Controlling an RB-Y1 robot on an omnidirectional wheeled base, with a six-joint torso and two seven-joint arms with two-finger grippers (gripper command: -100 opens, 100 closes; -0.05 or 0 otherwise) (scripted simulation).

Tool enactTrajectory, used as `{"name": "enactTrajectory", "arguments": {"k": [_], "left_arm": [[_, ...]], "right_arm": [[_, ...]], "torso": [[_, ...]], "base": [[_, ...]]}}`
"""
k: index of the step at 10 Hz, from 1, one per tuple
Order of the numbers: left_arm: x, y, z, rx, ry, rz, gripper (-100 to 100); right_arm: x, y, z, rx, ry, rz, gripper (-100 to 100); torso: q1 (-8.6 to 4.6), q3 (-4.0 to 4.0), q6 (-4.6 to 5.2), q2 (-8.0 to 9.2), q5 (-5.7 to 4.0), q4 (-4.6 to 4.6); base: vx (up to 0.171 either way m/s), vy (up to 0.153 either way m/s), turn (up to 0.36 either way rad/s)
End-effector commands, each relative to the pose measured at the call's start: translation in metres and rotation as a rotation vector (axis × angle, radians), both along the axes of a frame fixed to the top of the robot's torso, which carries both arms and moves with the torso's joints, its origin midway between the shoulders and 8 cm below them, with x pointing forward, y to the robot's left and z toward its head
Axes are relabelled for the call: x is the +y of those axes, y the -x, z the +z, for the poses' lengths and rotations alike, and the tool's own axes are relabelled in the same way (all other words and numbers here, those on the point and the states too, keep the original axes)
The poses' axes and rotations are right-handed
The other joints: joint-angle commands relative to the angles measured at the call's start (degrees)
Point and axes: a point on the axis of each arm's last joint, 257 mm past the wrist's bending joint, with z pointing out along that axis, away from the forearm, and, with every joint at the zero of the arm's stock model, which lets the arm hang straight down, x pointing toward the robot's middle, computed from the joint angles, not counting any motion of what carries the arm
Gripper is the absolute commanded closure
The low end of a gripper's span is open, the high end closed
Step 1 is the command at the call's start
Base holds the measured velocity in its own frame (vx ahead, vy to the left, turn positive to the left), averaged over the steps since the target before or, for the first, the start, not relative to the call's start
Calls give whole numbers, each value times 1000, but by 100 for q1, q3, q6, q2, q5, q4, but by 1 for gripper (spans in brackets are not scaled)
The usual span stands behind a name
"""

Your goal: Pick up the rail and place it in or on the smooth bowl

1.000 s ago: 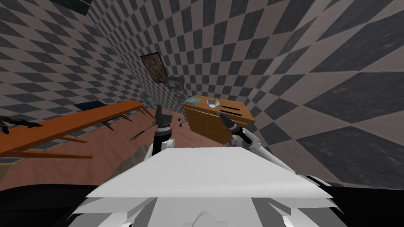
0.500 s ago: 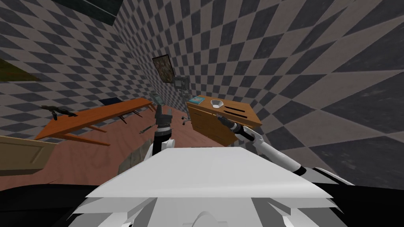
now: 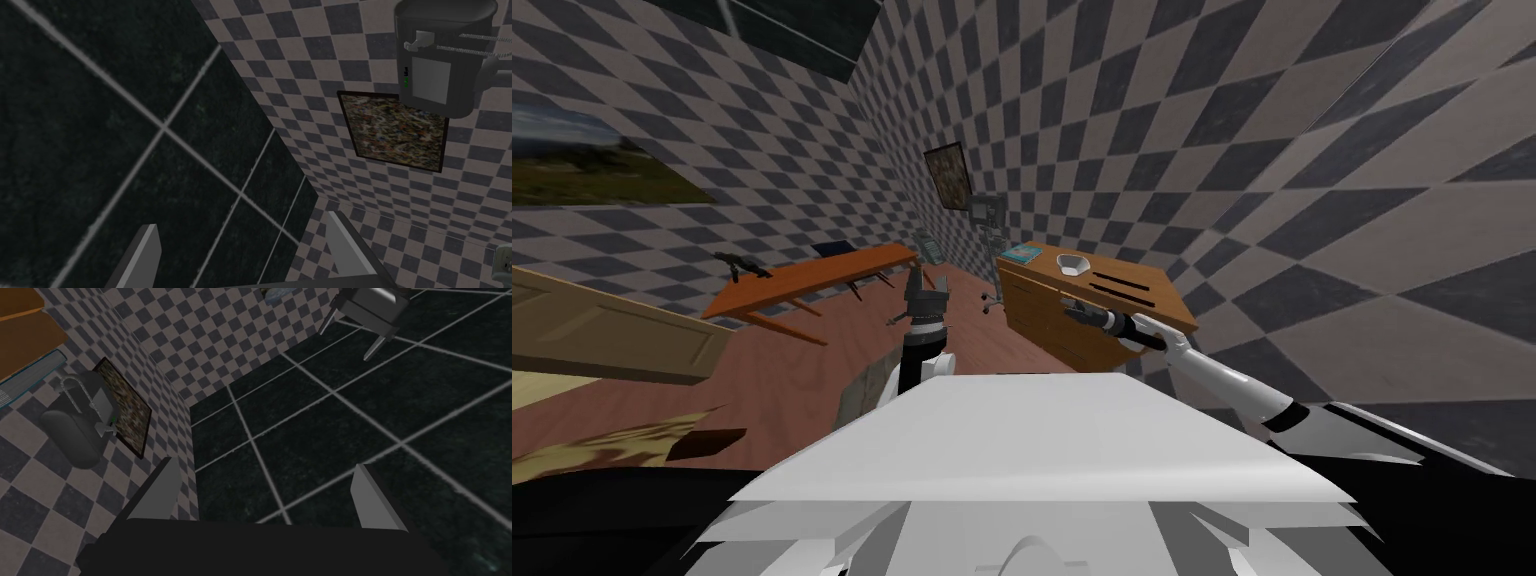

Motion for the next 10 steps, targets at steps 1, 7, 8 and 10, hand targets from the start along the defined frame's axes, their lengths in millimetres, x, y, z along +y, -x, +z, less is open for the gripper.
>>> {"name": "enactTrajectory", "arguments": {"k": [1,7,8,10], "left_arm": [[0,0,0,0,0,0,0],[0,0,0,0,0,0,0],[0,0,0,0,0,0,0],[0,0,0,0,0,0,0]], "right_arm": [[-12,-3,-9,6,68,10,-100],[-54,-6,-38,23,288,45,-100],[-72,-8,-49,34,368,60,-100],[-97,-10,-57,45,465,66,-100]], "torso": [[0,0,0,0,0,0],[-4,-1,7,-2,-1,0],[-2,-1,8,-2,-1,0],[-3,-2,7,-5,0,0]], "base": [[-11,-8,154],[-5,-8,117],[-1,-4,210],[1,-15,175]]}}
